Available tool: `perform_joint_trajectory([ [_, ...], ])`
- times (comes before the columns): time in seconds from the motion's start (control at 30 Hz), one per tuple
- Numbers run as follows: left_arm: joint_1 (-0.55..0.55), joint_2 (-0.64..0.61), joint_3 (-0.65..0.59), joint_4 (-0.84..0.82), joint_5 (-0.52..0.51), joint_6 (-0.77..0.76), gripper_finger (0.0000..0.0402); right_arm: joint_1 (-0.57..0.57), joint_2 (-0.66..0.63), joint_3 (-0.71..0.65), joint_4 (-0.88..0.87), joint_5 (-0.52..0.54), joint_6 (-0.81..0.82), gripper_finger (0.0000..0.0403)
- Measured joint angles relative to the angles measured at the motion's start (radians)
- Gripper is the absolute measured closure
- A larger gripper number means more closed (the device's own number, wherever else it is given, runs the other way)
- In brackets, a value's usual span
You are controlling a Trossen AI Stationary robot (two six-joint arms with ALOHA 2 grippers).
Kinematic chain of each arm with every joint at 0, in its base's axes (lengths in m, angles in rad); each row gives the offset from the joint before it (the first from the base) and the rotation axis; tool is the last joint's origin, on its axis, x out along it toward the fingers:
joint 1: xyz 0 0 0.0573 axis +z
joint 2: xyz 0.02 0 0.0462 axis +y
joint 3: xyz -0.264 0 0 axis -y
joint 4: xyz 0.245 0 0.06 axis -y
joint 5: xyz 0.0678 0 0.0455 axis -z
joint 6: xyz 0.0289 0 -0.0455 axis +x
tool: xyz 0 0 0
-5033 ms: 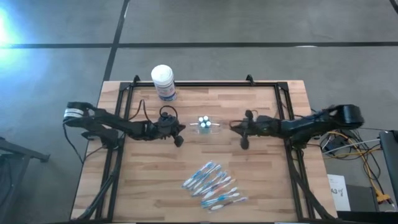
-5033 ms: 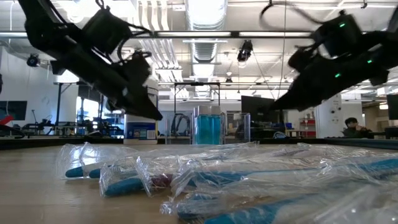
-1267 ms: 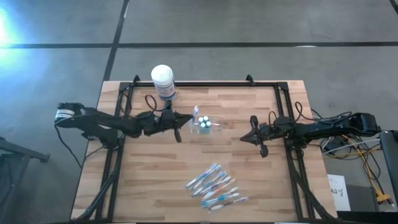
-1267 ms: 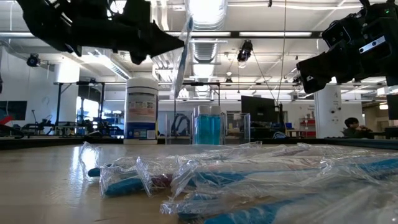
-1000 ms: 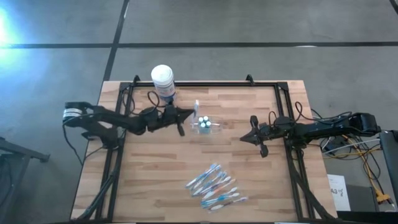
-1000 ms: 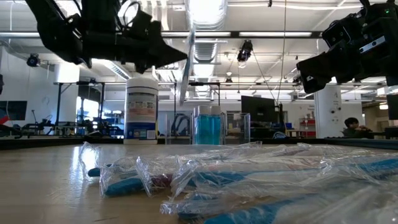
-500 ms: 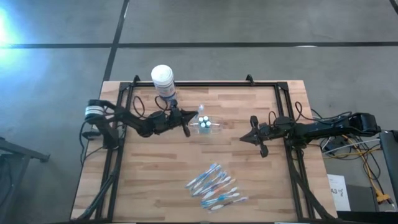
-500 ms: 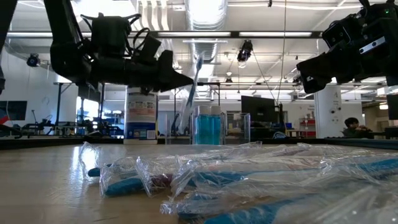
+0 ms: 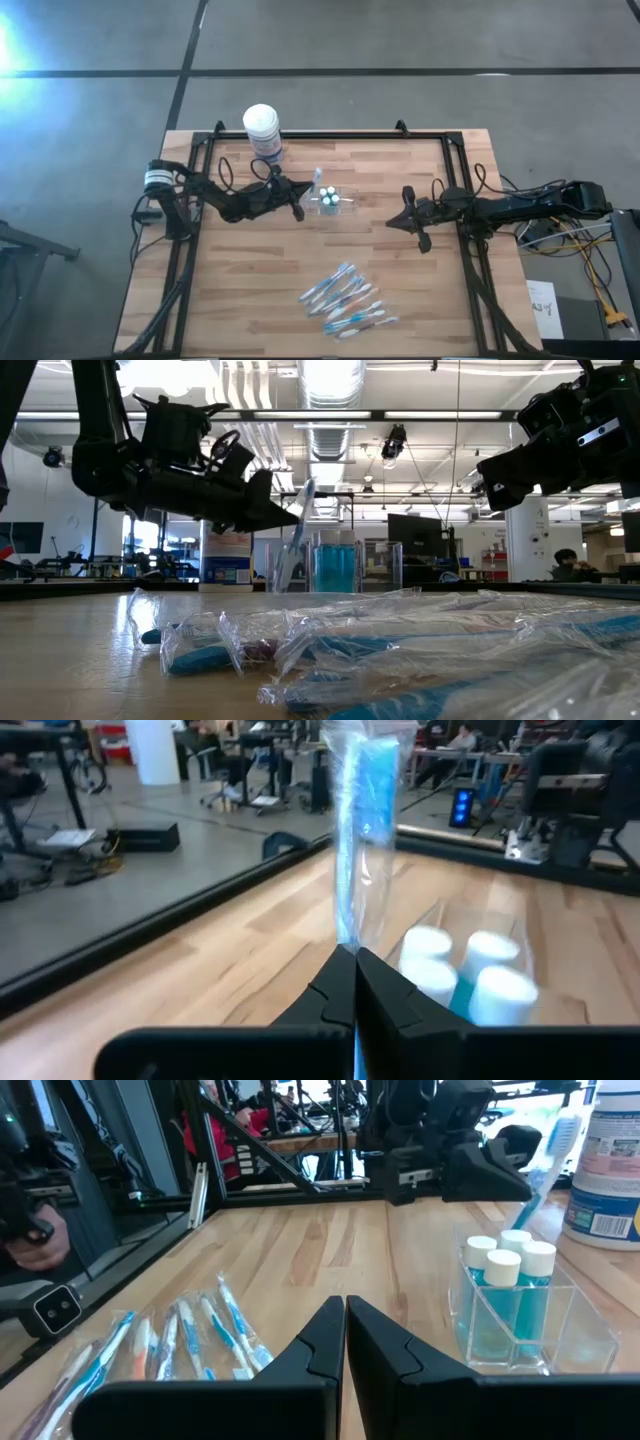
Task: Pick & Place toothbrushing station
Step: Put the blue toothbrush into the transparent organizer
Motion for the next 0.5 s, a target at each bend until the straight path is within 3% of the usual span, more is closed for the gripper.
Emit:
perform_joint_trajectory([
  [0.17, 0.0, -0.002, -0.024, 0.007, -0.016, -0.093, 0.0395, 0.0, 0.0, 0.0, 0.0, 0.0, 0.002, 0.039],
  [0.5, -0.002, -0.046, -0.025, -0.009, 0.0, -0.135, 0.0338, 0.0, 0.001, 0.0, 0.0, 0.0, 0.002, 0.039],
])
